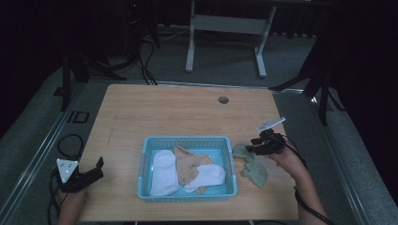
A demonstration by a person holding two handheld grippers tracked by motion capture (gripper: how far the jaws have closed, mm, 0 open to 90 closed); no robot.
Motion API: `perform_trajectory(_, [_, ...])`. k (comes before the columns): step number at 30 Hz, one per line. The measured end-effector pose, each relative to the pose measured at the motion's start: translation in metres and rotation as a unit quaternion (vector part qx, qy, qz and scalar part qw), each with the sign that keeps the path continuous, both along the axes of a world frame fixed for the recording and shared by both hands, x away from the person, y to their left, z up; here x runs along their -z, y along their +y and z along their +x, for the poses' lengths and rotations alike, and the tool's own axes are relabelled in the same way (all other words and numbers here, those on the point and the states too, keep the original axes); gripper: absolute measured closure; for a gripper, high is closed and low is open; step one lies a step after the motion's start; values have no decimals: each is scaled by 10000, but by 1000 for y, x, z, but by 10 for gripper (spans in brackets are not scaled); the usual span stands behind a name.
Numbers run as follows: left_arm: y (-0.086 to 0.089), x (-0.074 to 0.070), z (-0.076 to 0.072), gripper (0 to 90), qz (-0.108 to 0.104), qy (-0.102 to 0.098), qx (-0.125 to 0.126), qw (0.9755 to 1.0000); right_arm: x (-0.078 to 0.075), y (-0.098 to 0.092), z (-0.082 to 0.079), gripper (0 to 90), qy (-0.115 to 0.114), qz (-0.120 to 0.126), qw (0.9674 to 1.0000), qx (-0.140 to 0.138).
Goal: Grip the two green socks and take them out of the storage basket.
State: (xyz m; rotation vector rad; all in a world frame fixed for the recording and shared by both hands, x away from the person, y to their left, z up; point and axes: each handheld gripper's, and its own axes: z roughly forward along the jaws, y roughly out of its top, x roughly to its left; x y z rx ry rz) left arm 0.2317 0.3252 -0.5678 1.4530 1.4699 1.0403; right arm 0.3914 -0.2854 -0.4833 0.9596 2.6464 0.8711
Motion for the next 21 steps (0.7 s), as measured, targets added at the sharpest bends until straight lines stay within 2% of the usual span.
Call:
perform_trajectory(12, [0, 0, 0, 4, 6, 4, -9, 10000, -1, -36, -17, 398, -202, 215, 9982, 518])
perform_trajectory(18, [0, 0, 0, 4, 5, 3, -10, 10000, 1, -58, -25, 361, -294, 421, 9948, 879])
perform_trajectory(21, [0, 0, 0, 4, 7, 6, -12, 10000, 4, -65, -29, 322, -349, 410, 9932, 1032])
